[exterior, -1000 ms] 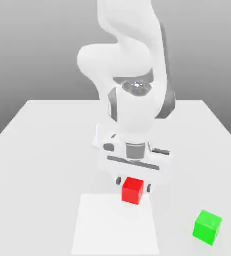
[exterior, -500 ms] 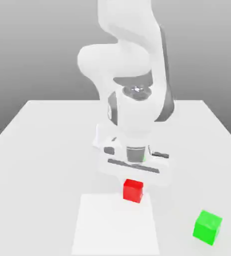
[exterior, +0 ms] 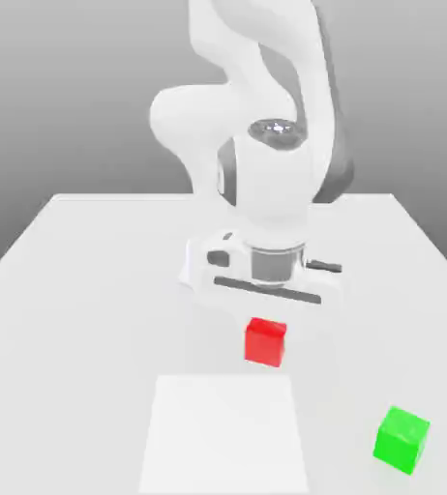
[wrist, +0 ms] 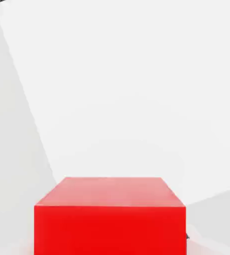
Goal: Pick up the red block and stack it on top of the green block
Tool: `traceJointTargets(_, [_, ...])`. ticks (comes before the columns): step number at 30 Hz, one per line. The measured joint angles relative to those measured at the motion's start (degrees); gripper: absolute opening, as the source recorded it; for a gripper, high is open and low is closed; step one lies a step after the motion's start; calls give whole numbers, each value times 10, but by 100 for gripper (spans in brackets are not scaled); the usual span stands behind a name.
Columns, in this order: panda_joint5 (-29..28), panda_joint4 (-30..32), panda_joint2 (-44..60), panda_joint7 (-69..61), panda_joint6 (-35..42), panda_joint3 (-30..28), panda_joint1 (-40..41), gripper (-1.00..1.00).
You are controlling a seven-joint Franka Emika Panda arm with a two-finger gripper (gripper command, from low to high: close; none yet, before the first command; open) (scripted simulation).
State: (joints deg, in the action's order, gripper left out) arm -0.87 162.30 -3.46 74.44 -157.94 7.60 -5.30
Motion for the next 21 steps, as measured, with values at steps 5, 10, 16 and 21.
traceJointTargets(5, [-19, -90, 49, 2, 45, 17, -33, -100])
traceJointTargets(10, [-25, -179, 93, -4, 84, 42, -72, -100])
traceJointTargets(16, [-56, -228, 177, 12, 44, 42, -100, -100])
traceJointTargets(21, [-69, -230, 208, 22, 17, 31, -109, 100])
